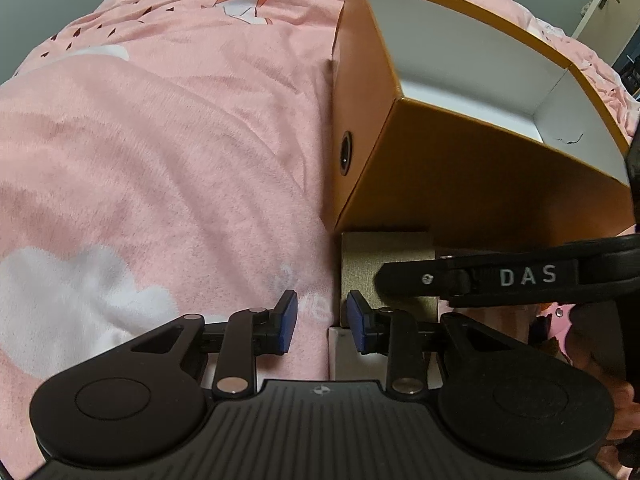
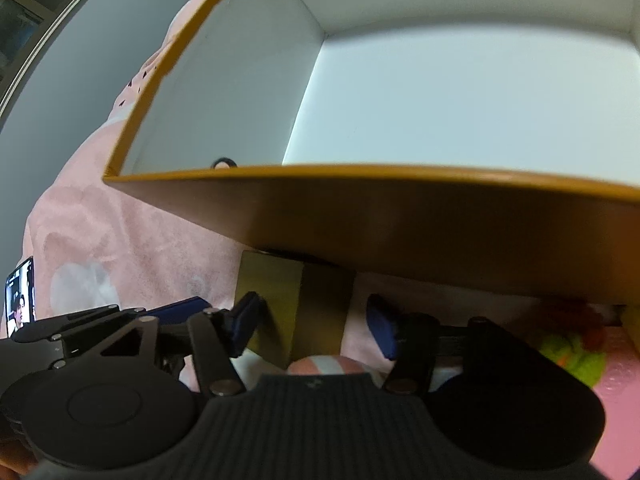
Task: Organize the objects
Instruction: 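Grasp the white rectangular box with the left gripper while the right grasps the tan cardboard cube, then lift and carry the white box and tan cube over the orange box with both grippers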
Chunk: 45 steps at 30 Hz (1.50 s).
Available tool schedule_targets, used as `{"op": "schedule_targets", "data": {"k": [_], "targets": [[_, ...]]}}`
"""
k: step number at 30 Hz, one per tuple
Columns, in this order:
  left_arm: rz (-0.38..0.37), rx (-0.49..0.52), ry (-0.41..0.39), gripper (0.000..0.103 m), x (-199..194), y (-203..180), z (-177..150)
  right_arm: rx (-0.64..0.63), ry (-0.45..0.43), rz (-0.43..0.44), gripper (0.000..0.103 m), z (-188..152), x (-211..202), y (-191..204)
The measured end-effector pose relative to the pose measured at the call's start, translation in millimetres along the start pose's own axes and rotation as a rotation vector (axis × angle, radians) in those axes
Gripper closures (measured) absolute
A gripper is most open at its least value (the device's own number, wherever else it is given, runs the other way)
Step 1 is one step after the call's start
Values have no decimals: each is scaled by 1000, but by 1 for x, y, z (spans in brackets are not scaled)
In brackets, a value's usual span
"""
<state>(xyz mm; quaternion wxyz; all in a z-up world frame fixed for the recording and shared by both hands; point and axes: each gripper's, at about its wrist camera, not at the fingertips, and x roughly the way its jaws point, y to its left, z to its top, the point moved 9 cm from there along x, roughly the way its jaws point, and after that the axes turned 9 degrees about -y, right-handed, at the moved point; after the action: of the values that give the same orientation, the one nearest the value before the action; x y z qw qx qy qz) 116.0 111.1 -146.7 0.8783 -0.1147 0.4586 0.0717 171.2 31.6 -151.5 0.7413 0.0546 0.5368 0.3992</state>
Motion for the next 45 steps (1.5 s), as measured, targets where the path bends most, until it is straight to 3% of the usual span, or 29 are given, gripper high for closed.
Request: {"op": "schedule_targets", "data": {"k": [3,9,17,25,31,37,45], "targets": [[0,-6,1,67,-1,1,0,28,13,28,40,1,6,2],[-5,-1,8,67,-16,-1,-3,-12,-19,52,52,4,-14,18],[-116,-2,83,50,-39,-9,-33,-166,-147,28,54,-2,-61,35],[-110,17,164,42,-31,-15,-58,-205,-303,55,55,2,-131,41],[-148,-23,192,32,-23,-20,-67,-222,-328,4,55,-14,-155,30],[-213,-81,228,40,-12,-31,-77,-159,-304,-25,55,-31,-151,11],[-163,-44,165,42,-36,-38,-73,-102,-332,-105,55,-37,-169,-17]]}}
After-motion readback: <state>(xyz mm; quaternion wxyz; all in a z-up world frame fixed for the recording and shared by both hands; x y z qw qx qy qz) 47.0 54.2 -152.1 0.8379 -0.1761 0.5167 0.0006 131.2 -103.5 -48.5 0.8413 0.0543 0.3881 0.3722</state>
